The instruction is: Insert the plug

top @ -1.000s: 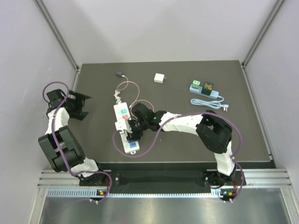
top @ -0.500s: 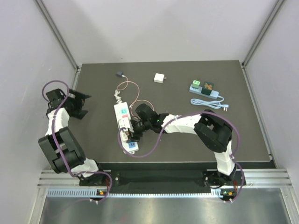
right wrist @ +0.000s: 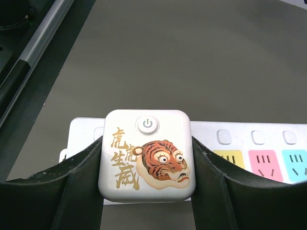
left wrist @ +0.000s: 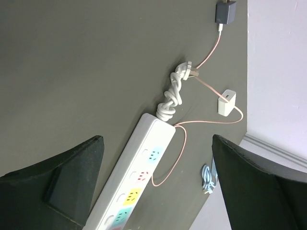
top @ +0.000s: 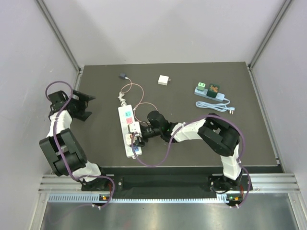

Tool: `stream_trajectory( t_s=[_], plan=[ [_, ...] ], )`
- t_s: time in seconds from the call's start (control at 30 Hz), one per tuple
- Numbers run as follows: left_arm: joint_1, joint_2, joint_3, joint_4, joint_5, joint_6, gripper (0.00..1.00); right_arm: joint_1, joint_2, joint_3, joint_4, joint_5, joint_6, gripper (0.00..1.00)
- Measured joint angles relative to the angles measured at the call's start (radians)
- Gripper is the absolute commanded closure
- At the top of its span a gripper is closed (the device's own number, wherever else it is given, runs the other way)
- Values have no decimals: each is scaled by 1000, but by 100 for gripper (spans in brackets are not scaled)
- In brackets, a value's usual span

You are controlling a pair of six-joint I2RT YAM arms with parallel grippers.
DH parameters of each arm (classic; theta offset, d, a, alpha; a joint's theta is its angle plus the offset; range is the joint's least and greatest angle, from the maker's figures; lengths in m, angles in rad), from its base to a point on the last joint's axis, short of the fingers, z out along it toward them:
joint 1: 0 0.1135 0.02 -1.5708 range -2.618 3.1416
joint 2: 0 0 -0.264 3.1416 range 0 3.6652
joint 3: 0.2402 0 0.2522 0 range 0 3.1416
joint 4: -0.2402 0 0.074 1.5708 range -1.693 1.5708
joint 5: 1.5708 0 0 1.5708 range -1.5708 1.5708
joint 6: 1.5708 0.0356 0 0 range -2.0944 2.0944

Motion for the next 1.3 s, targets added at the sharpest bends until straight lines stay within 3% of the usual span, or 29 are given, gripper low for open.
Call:
stream_trajectory(
  t_s=[0.07, 0.1, 0.23, 0.27, 0.37, 0.6, 0.67, 0.73, 0.9, 0.97, 1.3],
  plan=[
    [-5, -2, 0, -1, -2, 7, 2, -3, -2, 1, -4, 3, 3, 84],
    [-7, -5, 0, -2, 0, 10, 3, -4, -4, 2, -7, 3, 4, 82],
    [-24, -21, 0, -6, 21, 27, 27, -22, -14, 10, -49, -8, 4, 81],
    [-32, -25, 0, -6, 30, 36, 57, -28, -14, 17, -62, -13, 4, 79],
    [-92, -43, 0, -10, 71, 74, 100, -47, -14, 28, -87, -29, 4, 69],
    [-355, -192, -60, -80, 62, 208, 100, -65, -14, 27, -85, -56, 4, 49],
    [-410, -250, -105, -102, 61, 227, 100, -67, -14, 27, -86, -60, 5, 37],
    [-429, -293, -146, -121, 61, 232, 100, -70, -15, 27, -96, -61, 9, 27],
    [-458, -373, -202, -157, 57, 221, 100, -114, -11, 14, -192, -44, 4, 24],
    [-476, -394, -211, -158, 57, 215, 100, -120, -12, 14, -199, -48, 3, 14],
    [-495, -457, -219, -191, 39, 217, 100, -124, -74, -2, -267, -13, -23, 7]
  ],
)
